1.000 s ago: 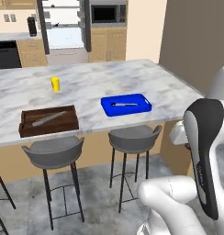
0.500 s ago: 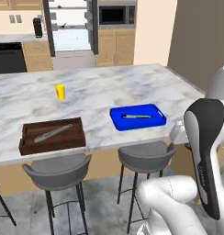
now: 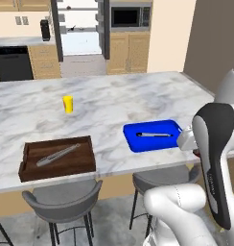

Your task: Gather the mushroom and bell pepper from the fridge and place them on a tray on the dining counter. Then gather the fishs from the fridge and place them on the other tray.

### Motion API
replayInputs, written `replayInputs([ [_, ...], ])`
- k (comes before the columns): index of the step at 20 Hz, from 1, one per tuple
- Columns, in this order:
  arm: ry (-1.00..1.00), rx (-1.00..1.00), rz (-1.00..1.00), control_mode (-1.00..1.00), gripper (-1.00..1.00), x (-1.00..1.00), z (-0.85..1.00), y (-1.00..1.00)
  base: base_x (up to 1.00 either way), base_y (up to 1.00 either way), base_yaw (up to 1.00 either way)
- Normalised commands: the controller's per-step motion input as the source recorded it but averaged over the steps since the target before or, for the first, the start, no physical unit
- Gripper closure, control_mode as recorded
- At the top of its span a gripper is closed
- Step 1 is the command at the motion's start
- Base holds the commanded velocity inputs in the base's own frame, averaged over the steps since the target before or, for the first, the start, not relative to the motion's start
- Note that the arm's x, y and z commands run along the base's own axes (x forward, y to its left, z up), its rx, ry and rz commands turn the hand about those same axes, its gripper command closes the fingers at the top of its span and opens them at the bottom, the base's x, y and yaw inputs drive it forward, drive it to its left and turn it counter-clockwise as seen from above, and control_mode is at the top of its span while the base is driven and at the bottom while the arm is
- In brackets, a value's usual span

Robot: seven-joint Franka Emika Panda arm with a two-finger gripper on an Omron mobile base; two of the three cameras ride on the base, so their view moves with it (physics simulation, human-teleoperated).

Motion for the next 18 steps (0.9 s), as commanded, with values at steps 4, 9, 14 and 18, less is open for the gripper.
replayInputs([
  [4, 0.00, 0.00, 0.00, 1.00, 1.00, 0.00, 0.00, 0.00, 0.48, 0.00, 0.00],
  [9, 0.00, 0.00, 0.00, 1.00, 1.00, 0.00, 0.00, 0.00, 0.42, 0.00, 0.00],
  [14, 0.02, 0.00, 0.00, -1.00, 1.00, 0.14, 0.00, 0.00, 0.42, 0.00, 0.00],
  [18, 0.11, 0.00, -0.01, -1.00, 1.00, 0.94, 0.00, 0.00, 0.00, 0.00, 0.00],
])
